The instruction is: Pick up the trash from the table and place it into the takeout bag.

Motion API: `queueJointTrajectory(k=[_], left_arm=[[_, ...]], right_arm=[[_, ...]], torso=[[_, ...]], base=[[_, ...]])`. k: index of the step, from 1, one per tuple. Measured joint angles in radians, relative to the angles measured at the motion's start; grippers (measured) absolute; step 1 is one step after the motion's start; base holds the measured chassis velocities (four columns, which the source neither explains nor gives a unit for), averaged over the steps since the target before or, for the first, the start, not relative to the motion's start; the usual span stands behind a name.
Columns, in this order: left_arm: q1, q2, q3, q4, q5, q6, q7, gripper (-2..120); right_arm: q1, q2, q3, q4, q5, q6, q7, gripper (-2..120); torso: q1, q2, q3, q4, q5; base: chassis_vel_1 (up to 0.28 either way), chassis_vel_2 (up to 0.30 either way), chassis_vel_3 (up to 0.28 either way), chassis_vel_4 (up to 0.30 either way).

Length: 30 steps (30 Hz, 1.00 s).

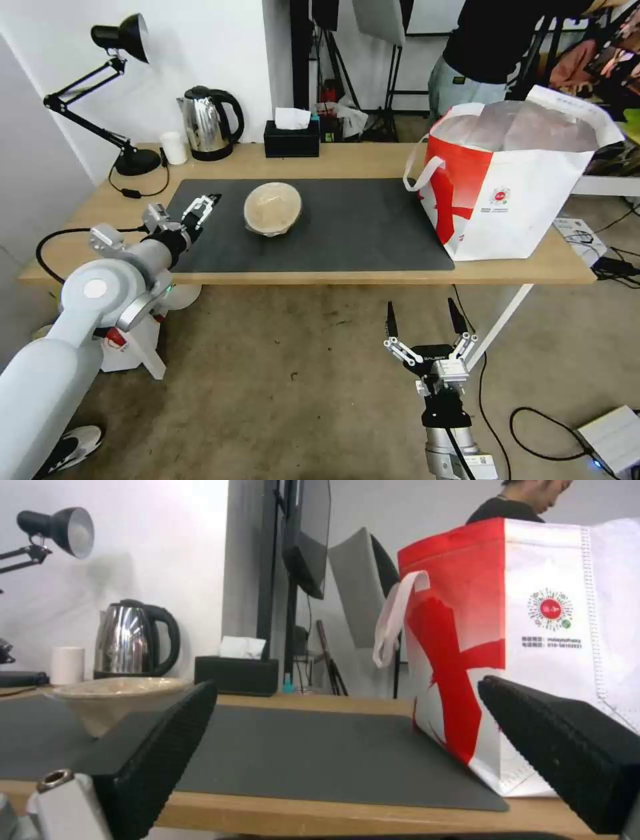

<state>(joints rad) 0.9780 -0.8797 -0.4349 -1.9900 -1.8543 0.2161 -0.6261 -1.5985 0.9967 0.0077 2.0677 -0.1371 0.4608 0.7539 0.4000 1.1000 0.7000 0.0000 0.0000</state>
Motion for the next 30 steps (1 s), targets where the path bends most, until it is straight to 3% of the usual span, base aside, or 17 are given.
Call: queueJointTrajectory(k=[30], left_arm=[[-0.156, -0.073, 0.163, 0.138, 0.016, 0.009, 0.010, 100]], right_arm=[[0.000, 0.000, 0.000, 0.000, 0.000, 0.000, 0.000, 100]], torso=[[0.000, 0.000, 0.000, 0.0000, 0.0001]], base=[[0.000, 0.000, 0.000, 0.000]])
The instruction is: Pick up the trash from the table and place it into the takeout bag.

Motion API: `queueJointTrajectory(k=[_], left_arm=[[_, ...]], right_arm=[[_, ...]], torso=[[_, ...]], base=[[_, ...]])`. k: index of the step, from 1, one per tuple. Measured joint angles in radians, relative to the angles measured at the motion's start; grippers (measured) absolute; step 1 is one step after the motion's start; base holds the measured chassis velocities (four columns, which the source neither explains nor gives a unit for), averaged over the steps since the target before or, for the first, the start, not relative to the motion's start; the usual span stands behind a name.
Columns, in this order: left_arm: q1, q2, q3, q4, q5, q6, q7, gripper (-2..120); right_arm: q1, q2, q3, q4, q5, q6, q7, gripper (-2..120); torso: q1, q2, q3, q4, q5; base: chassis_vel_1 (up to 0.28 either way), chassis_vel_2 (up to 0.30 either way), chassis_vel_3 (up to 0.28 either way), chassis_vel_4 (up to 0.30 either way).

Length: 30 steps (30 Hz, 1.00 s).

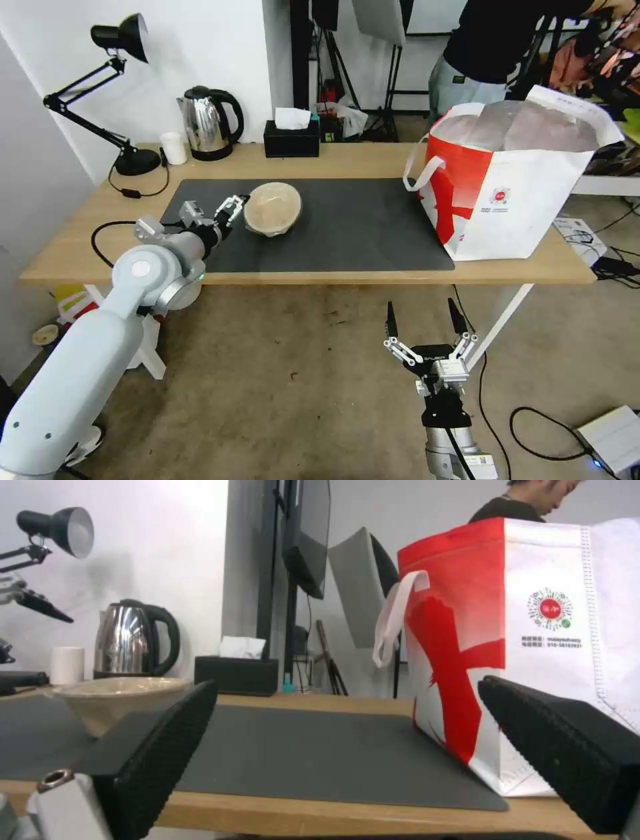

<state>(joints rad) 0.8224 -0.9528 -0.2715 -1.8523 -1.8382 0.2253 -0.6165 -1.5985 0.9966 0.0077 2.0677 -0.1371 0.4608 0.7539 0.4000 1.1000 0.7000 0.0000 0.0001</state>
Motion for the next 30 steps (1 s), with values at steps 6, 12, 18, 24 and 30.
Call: queueJointTrajectory(k=[6, 12, 18, 24, 30], left_arm=[[-0.017, -0.020, 0.025, 0.028, 0.018, 0.000, 0.008, 100], [-0.032, -0.032, 0.044, 0.051, 0.028, 0.000, 0.016, 100], [-0.046, -0.047, 0.057, 0.072, 0.042, -0.001, 0.017, 100], [-0.056, -0.048, 0.063, 0.089, 0.043, -0.001, 0.021, 100], [-0.060, -0.056, 0.067, 0.100, 0.048, -0.002, 0.025, 100]], right_arm=[[0.000, 0.000, 0.000, 0.000, 0.000, 0.000, 0.000, 100], [0.000, 0.000, 0.000, 0.000, 0.000, 0.000, 0.000, 100], [0.000, 0.000, 0.000, 0.000, 0.000, 0.000, 0.000, 100], [0.000, 0.000, 0.000, 0.000, 0.000, 0.000, 0.000, 100], [0.000, 0.000, 0.000, 0.000, 0.000, 0.000, 0.000, 100]], torso=[[0.000, 0.000, 0.000, 0.0000, -0.0001], [0.000, 0.000, 0.000, 0.0001, -0.0001], [0.000, 0.000, 0.000, 0.0000, -0.0003], [0.000, 0.000, 0.000, 0.0001, 0.0000], [0.000, 0.000, 0.000, 0.0001, 0.0000]], base=[[0.000, 0.000, 0.000, 0.000], [0.000, 0.000, 0.000, 0.000], [0.000, 0.000, 0.000, 0.000], [0.000, 0.000, 0.000, 0.000], [0.000, 0.000, 0.000, 0.000]])
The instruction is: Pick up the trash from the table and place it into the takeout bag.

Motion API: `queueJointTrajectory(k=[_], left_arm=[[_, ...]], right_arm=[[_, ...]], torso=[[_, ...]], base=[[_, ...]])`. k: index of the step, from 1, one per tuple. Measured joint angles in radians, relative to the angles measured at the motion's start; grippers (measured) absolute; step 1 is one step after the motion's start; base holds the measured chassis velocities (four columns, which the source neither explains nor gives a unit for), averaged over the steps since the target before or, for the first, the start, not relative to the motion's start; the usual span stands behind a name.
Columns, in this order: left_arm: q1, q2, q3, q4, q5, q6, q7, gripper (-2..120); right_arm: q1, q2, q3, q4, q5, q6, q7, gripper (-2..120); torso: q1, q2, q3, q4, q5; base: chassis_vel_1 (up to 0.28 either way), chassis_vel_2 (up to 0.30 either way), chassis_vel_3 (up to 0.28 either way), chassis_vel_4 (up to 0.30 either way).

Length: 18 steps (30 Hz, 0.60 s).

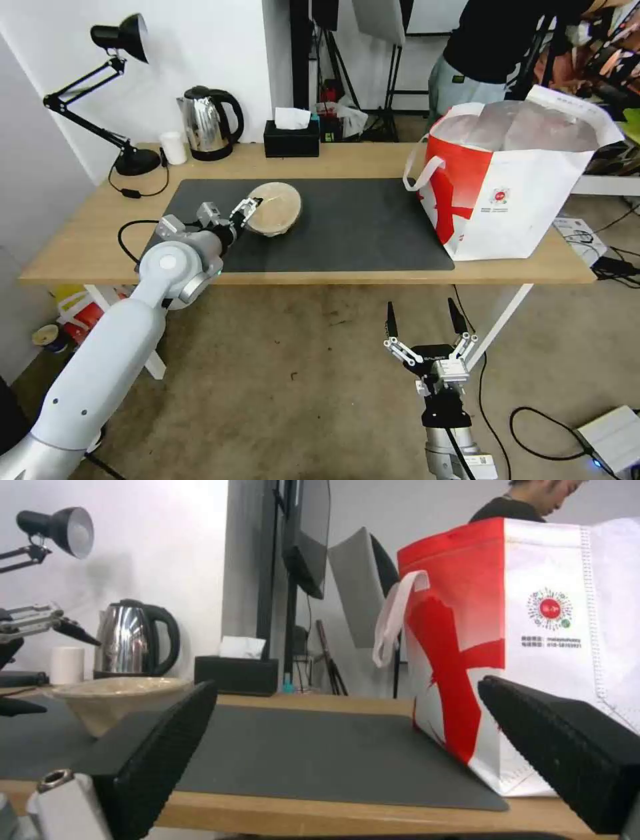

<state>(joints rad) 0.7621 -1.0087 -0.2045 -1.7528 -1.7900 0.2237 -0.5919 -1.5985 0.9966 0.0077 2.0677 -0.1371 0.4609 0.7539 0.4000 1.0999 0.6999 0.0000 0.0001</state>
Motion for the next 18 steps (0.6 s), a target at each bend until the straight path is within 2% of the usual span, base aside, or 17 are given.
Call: queueJointTrajectory(k=[18], left_arm=[[-0.025, -0.024, 0.026, 0.030, 0.012, -0.001, 0.015, 100]], right_arm=[[0.000, 0.000, 0.000, 0.000, 0.000, 0.000, 0.000, 100]], torso=[[0.000, 0.000, 0.000, 0.0000, 0.0000]], base=[[0.000, 0.000, 0.000, 0.000]])
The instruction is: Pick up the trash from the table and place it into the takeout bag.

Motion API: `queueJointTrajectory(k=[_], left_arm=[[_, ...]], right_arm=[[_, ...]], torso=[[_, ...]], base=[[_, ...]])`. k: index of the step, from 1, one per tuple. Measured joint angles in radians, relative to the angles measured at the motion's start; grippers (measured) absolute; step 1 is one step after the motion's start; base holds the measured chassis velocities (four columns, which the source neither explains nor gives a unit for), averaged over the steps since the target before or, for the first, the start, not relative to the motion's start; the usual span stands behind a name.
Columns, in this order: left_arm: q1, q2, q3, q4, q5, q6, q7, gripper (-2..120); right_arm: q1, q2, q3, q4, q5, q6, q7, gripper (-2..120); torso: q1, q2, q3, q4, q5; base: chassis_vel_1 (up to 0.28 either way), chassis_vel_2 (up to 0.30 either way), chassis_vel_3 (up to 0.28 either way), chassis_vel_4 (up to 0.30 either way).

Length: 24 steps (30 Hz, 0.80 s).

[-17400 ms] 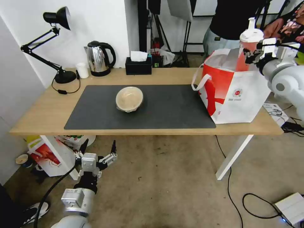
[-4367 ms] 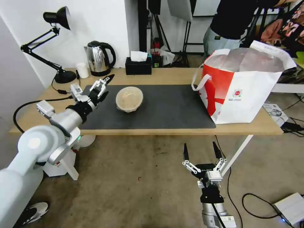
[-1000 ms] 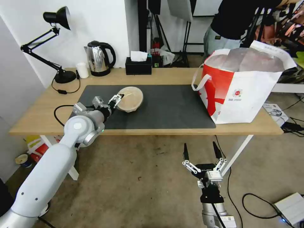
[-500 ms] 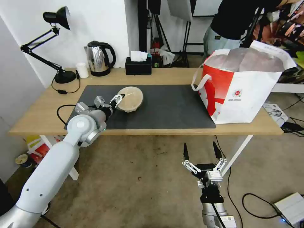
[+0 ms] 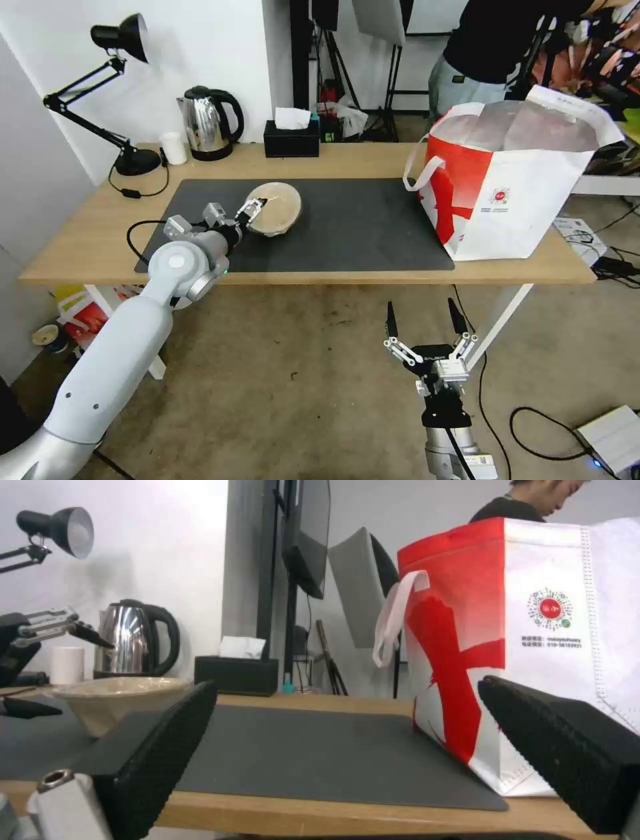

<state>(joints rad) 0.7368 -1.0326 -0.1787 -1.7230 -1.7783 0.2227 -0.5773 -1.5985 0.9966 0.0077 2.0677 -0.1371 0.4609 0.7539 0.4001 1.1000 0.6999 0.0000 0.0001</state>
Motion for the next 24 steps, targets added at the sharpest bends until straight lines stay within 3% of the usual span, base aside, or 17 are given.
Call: queueJointTrajectory(k=[13, 16, 24], left_arm=[[-0.030, -0.019, 0.027, 0.034, 0.007, -0.001, 0.003, 99], [-0.037, -0.029, 0.034, 0.047, 0.012, -0.002, 0.004, 92], [-0.041, -0.042, 0.042, 0.057, 0.027, -0.009, 0.005, 59]], right_arm=[[0.000, 0.000, 0.000, 0.000, 0.000, 0.000, 0.000, 100], [0.000, 0.000, 0.000, 0.000, 0.000, 0.000, 0.000, 100], [0.000, 0.000, 0.000, 0.000, 0.000, 0.000, 0.000, 100]], torso=[[0.000, 0.000, 0.000, 0.0000, 0.0000], [0.000, 0.000, 0.000, -0.0001, -0.0001], [0.000, 0.000, 0.000, -0.0001, 0.0000]], base=[[0.000, 0.000, 0.000, 0.000], [0.000, 0.000, 0.000, 0.000], [0.000, 0.000, 0.000, 0.000]])
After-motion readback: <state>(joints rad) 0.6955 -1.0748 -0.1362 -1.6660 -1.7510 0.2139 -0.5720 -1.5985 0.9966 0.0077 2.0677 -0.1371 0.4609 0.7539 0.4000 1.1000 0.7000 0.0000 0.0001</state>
